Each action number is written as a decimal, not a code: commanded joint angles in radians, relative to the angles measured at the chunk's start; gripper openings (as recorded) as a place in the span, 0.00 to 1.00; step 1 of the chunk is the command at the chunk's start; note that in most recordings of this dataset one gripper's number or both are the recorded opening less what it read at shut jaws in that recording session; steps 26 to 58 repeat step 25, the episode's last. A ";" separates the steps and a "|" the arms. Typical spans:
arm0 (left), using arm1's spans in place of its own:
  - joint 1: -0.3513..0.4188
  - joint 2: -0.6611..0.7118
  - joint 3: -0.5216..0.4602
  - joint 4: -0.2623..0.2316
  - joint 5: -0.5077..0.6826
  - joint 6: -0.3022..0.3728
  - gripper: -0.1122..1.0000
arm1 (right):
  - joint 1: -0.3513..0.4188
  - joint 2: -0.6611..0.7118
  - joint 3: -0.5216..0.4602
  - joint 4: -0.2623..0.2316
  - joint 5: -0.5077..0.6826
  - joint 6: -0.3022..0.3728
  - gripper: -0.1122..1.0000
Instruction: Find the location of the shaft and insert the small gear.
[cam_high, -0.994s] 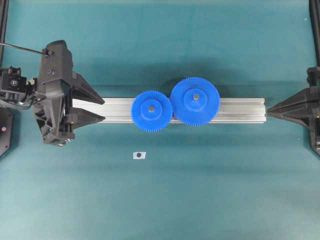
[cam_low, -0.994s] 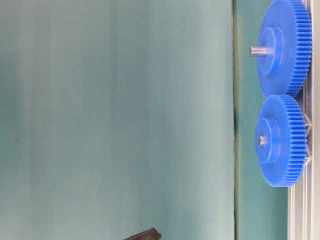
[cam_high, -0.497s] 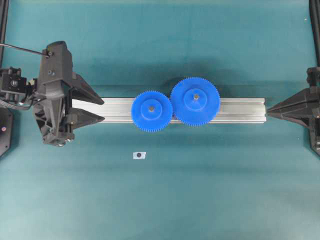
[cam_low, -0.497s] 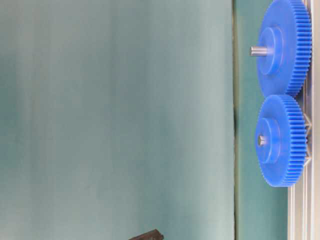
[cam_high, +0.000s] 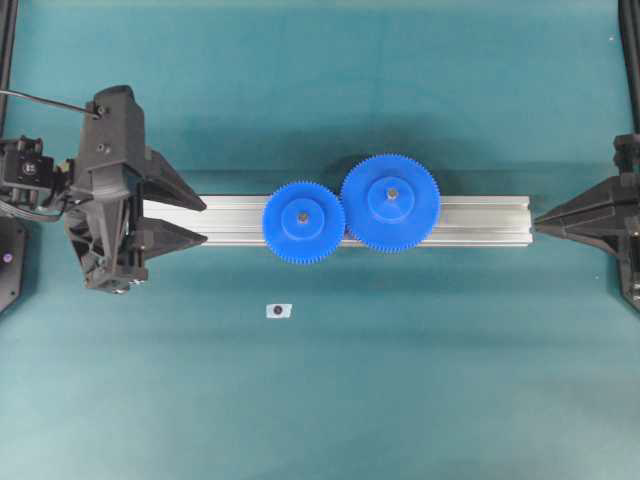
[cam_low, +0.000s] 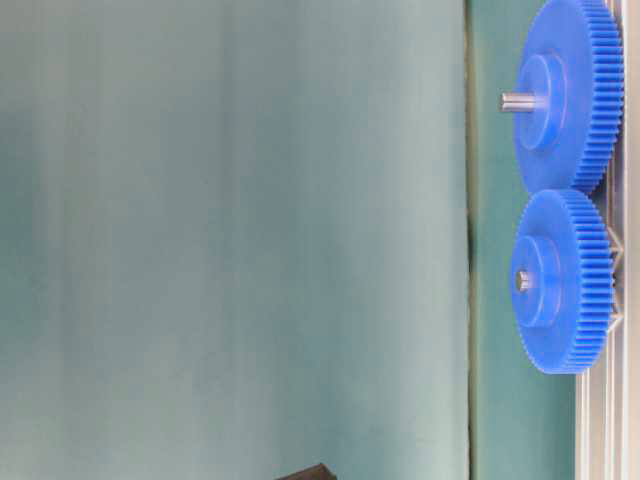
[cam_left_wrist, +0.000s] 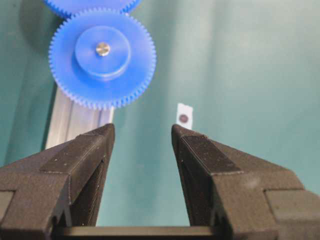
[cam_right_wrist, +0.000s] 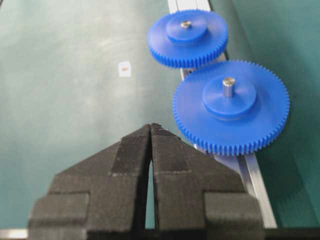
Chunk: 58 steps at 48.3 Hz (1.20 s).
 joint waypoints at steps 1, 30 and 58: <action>-0.009 -0.011 -0.011 0.003 -0.009 0.000 0.57 | -0.002 -0.002 -0.009 -0.002 -0.008 0.012 0.14; -0.014 -0.011 -0.003 0.003 -0.020 0.002 0.56 | -0.002 -0.020 -0.002 -0.002 0.006 0.011 0.14; -0.014 -0.011 -0.003 0.003 -0.020 0.002 0.56 | -0.002 -0.020 -0.002 -0.002 0.006 0.011 0.14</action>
